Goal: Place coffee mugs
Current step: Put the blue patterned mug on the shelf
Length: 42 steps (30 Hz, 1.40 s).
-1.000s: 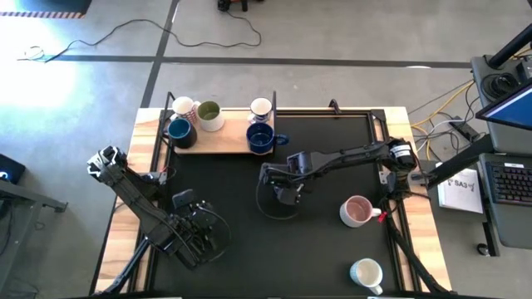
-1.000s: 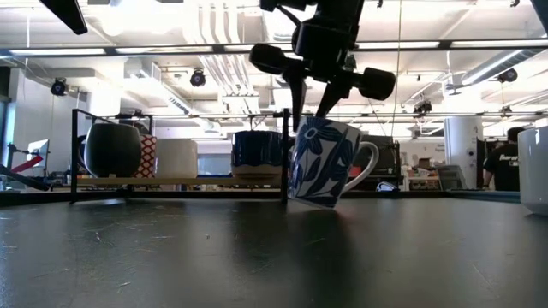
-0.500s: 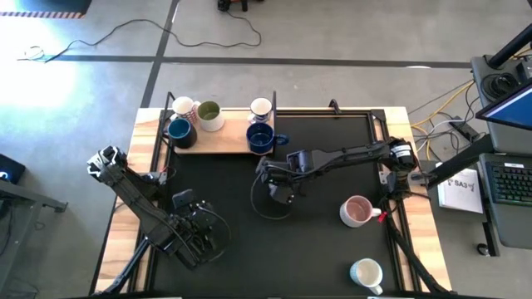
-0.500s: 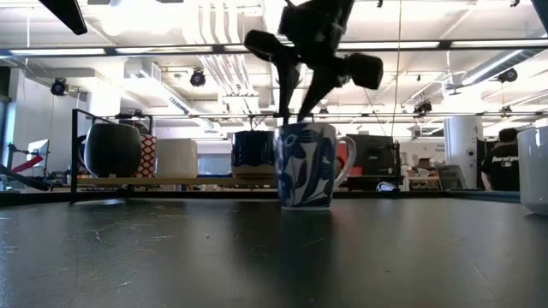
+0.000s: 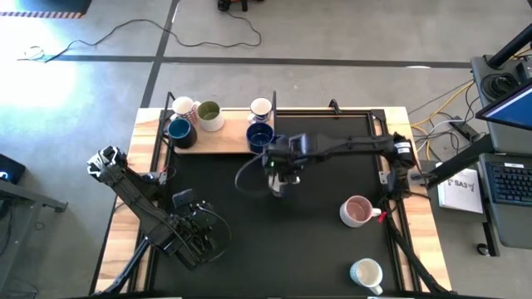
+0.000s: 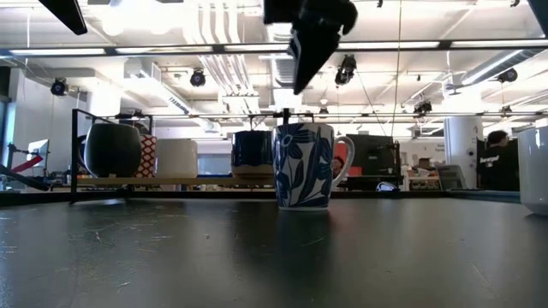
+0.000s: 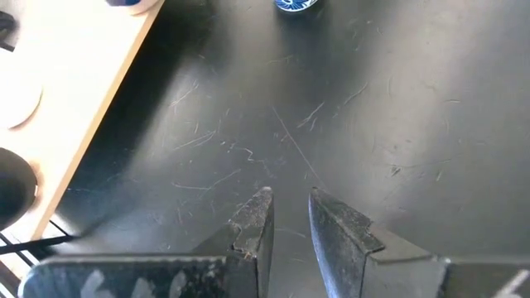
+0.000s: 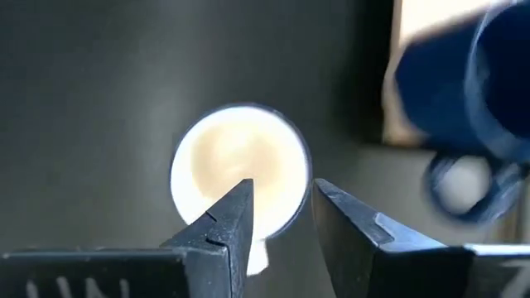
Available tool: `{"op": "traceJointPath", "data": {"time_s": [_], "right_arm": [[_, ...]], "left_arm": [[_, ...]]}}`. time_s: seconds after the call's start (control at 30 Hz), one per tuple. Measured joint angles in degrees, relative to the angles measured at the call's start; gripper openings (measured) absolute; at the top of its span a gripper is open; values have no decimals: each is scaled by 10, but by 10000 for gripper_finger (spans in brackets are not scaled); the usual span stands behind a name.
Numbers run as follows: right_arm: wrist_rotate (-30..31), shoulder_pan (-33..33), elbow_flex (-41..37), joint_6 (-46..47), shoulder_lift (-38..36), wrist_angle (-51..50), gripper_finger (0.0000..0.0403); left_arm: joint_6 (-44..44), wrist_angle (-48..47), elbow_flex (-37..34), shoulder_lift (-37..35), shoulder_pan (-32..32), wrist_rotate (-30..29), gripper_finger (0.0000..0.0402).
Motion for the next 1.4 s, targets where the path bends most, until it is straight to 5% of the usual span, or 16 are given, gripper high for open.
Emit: {"op": "traceJointPath", "data": {"time_s": [0.17,1.1,1.4], "right_arm": [[-94,-46,-5,85,0,-13,118],[-90,-83,-119,85,20,86,104],[-95,-83,-124,72,20,103,36]], "left_arm": [[0,0,0,0,0,-4,62],[0,0,0,0,0,-5,62],[0,0,0,0,0,-5,62]]}}
